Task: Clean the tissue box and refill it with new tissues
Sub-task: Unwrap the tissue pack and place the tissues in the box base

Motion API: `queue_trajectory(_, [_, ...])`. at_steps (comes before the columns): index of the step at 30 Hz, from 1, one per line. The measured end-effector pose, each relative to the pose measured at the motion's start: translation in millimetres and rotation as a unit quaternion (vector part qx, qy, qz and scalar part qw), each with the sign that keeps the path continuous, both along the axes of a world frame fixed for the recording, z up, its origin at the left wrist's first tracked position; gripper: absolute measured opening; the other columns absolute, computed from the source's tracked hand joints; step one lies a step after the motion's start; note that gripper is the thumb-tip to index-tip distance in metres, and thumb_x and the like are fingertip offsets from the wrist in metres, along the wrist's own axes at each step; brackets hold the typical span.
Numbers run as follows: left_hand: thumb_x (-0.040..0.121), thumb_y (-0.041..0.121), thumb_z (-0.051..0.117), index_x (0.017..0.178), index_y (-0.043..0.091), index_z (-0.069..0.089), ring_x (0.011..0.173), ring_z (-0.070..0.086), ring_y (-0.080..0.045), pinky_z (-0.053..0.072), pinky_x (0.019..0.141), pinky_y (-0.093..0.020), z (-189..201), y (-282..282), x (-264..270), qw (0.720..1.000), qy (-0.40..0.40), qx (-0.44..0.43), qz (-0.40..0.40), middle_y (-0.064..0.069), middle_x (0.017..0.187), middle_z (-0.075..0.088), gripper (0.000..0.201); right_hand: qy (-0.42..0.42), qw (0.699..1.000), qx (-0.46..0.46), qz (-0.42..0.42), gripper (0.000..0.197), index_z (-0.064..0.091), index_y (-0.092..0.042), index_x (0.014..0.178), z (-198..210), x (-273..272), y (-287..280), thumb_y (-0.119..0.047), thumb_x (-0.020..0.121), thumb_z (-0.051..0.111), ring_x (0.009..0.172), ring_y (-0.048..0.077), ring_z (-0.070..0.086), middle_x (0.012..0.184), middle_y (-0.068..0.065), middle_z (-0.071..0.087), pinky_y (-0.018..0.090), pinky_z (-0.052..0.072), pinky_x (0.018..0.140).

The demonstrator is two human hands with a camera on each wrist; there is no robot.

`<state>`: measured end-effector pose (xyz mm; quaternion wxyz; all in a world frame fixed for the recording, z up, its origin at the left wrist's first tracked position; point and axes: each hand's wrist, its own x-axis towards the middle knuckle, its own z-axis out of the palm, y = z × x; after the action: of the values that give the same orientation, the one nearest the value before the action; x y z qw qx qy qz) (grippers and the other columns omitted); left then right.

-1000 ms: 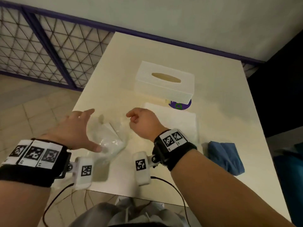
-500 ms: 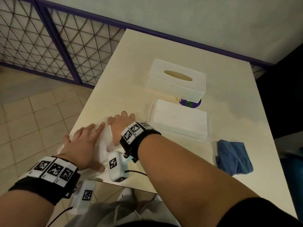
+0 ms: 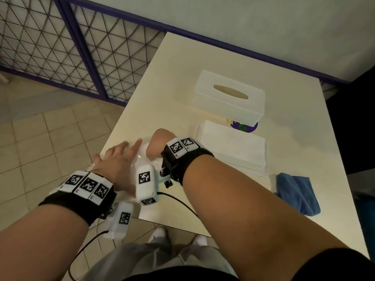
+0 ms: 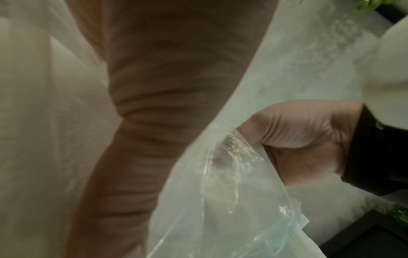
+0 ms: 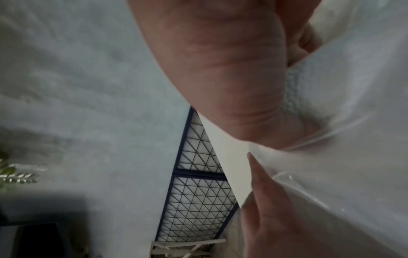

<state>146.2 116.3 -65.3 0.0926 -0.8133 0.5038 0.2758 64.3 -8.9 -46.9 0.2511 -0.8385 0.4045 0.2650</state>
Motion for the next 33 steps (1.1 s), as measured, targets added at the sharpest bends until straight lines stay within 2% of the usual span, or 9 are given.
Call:
queue_trajectory(5, [0.06, 0.061, 0.076, 0.141, 0.042, -0.03, 0.148, 0.006, -0.028, 0.016, 0.112, -0.066, -5, -3, 5, 1.0, 0.005, 0.001, 0.028, -0.001, 0.161, -0.004, 0.135, -0.155, 0.973, -0.011, -0.173, 0.017, 0.049, -0.012, 0.066, 21, -13, -6, -0.015, 0.082, 0.056, 0.064, 0.022, 0.057, 0.068, 0.003, 0.055, 0.027, 0.05, 0.059])
queue_trajectory(8, [0.045, 0.065, 0.081, 0.141, 0.04, -0.03, 0.147, 0.005, -0.031, 0.014, 0.11, -0.068, -4, -4, 9, 0.999, 0.006, 0.01, 0.033, -0.001, 0.161, -0.003, 0.149, -0.178, 0.975, -0.007, -0.134, 0.008, 0.05, -0.012, 0.08, 26, -17, -1, -0.019, 0.079, 0.055, 0.085, 0.027, 0.06, 0.084, 0.001, 0.055, 0.035, 0.052, 0.077])
queue_trajectory(12, [0.033, 0.067, 0.083, 0.144, 0.038, -0.025, 0.146, 0.011, -0.032, 0.017, 0.107, -0.069, -2, -4, 7, 1.0, -0.013, 0.011, 0.012, -0.003, 0.159, 0.007, 0.157, -0.118, 0.989, 0.026, -0.082, 0.024, 0.048, -0.009, 0.074, 30, -20, -3, -0.025, 0.091, 0.048, 0.081, 0.026, 0.054, 0.078, 0.004, 0.052, 0.028, 0.039, 0.058])
queue_trajectory(14, [0.034, 0.065, 0.084, 0.145, 0.038, -0.021, 0.144, 0.015, -0.033, 0.019, 0.107, -0.067, 3, -6, 6, 1.0, -0.019, 0.019, 0.005, -0.004, 0.158, 0.011, 0.155, -0.093, 0.993, 0.007, -0.076, 0.026, 0.049, -0.008, 0.07, 30, -21, -7, -0.018, 0.094, 0.044, 0.084, 0.028, 0.055, 0.075, 0.005, 0.053, 0.029, 0.041, 0.066])
queue_trajectory(18, [0.037, 0.061, 0.086, 0.145, 0.04, -0.015, 0.142, 0.021, -0.033, 0.018, 0.108, -0.067, 9, -9, 4, 0.999, -0.032, 0.027, -0.001, -0.003, 0.157, 0.016, 0.15, -0.063, 0.997, -0.038, -0.027, 0.035, 0.056, -0.004, 0.123, 37, -20, -5, -0.007, 0.091, 0.041, 0.113, 0.029, 0.058, 0.126, 0.01, 0.06, 0.031, 0.046, 0.088])
queue_trajectory(26, [0.036, 0.058, 0.088, 0.147, 0.037, -0.007, 0.144, 0.02, -0.034, 0.01, 0.11, -0.07, 12, -8, 4, 0.999, -0.034, 0.022, 0.008, -0.004, 0.159, 0.012, 0.148, -0.115, 0.982, -0.147, 0.027, 0.037, 0.051, -0.005, 0.13, 99, -59, -31, -0.011, 0.095, 0.042, 0.119, 0.032, 0.053, 0.134, 0.014, 0.052, 0.033, 0.046, 0.095])
queue_trajectory(28, [0.034, 0.06, 0.087, 0.147, 0.036, -0.009, 0.144, 0.019, -0.034, 0.007, 0.111, -0.069, 12, -10, 6, 0.998, -0.043, 0.036, 0.01, -0.006, 0.16, 0.011, 0.15, -0.159, 0.979, -0.124, -0.037, 0.037, 0.051, -0.01, 0.131, 119, -83, -42, -0.014, 0.096, 0.044, 0.111, 0.032, 0.056, 0.131, 0.008, 0.052, 0.039, 0.057, 0.084])
queue_trajectory(31, [0.038, 0.074, 0.08, 0.148, 0.033, -0.021, 0.148, 0.0, -0.034, -0.001, 0.115, -0.062, 25, -21, 13, 0.998, -0.049, 0.038, 0.026, -0.012, 0.161, -0.006, 0.155, -0.261, 0.948, -0.076, -0.165, 0.025, 0.06, -0.019, 0.117, 145, -129, -54, -0.019, 0.094, 0.052, 0.083, 0.021, 0.06, 0.11, -0.001, 0.054, 0.03, 0.058, 0.045])
queue_trajectory(33, [0.04, 0.079, 0.072, 0.15, 0.03, -0.018, 0.149, -0.003, -0.03, 0.004, 0.119, -0.054, 43, -39, 10, 0.995, 0.027, -0.079, 0.056, -0.009, 0.161, -0.011, 0.15, -0.321, 0.922, -0.053, -0.207, 0.016, 0.063, -0.02, 0.107, 155, -159, -60, -0.018, 0.093, 0.056, 0.082, 0.02, 0.065, 0.104, 0.002, 0.062, 0.033, 0.059, 0.049])
